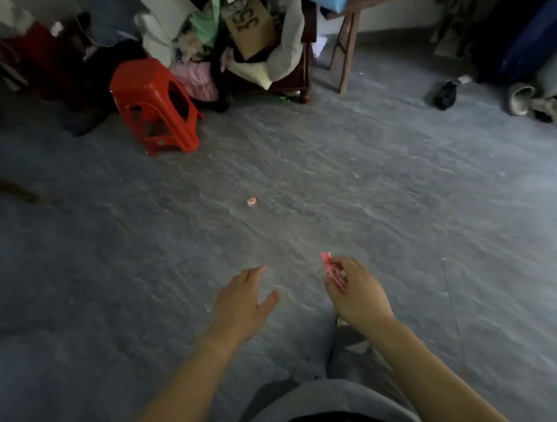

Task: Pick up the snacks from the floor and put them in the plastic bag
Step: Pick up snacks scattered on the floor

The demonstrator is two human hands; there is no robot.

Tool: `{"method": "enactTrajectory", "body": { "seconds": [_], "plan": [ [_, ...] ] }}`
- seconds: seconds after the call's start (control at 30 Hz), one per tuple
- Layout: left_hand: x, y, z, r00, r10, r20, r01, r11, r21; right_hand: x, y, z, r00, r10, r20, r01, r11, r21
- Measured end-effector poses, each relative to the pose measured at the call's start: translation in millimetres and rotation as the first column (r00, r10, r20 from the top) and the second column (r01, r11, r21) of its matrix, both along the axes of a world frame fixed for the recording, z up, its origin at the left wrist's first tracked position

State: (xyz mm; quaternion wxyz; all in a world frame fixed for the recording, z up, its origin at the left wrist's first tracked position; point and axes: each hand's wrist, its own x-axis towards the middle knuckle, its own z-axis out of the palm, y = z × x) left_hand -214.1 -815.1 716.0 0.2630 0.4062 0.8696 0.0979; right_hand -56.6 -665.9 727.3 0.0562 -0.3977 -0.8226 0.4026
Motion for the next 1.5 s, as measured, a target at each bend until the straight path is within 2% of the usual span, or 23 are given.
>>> {"method": "enactTrajectory", "body": {
  "seconds": [0.2, 0.37, 0.57, 0.8, 0.9, 1.0, 1.23, 1.37, 1.5],
  "plan": [
    [-70.0, 94.8, 26.1, 0.986, 0.156, -0.049, -0.153, 0.986, 0.07, -89.8, 120.7, 24.2, 0.98, 0.199, 0.003, -0.199, 0.977, 0.078],
    [-126.1, 142.0, 24.7, 0.976, 0.216, -0.031, -0.213, 0.974, 0.076, -165.0, 175.7, 16.2, 0.96, 0.279, 0.02, -0.279, 0.96, 0.026],
    [-243.4, 192.2, -24.0, 0.967, 0.254, -0.024, -0.254, 0.967, -0.006, -281.0, 228.5, -36.7, 0.917, 0.386, 0.104, -0.382, 0.923, -0.05],
    [-411.4, 278.3, -113.8, 0.98, 0.199, 0.004, -0.197, 0.97, -0.142, -432.8, 323.9, -133.0, 0.88, 0.416, 0.23, -0.4, 0.909, -0.114],
    [-459.8, 306.5, -177.1, 0.978, 0.207, 0.028, -0.199, 0.964, -0.179, -491.3, 359.7, -196.3, 0.848, 0.468, 0.248, -0.445, 0.884, -0.145],
    [-496.6, 329.5, -272.0, 0.956, 0.286, 0.059, -0.269, 0.942, -0.199, -540.2, 393.3, -289.5, 0.819, 0.512, 0.258, -0.49, 0.859, -0.148],
    [-540.7, 357.9, -582.2, 0.881, 0.46, 0.113, -0.424, 0.872, -0.246, -625.2, 429.5, -601.0, 0.641, 0.693, 0.33, -0.699, 0.704, -0.122],
    [-548.5, 353.7, -735.6, 0.888, 0.446, 0.116, -0.41, 0.88, -0.24, -660.7, 428.3, -752.7, 0.621, 0.721, 0.307, -0.73, 0.675, -0.106],
    [-542.2, 342.1, -810.1, 0.942, 0.334, -0.016, -0.333, 0.934, -0.125, -669.9, 420.4, -824.3, 0.633, 0.709, 0.311, -0.765, 0.635, 0.109]
  ]
}}
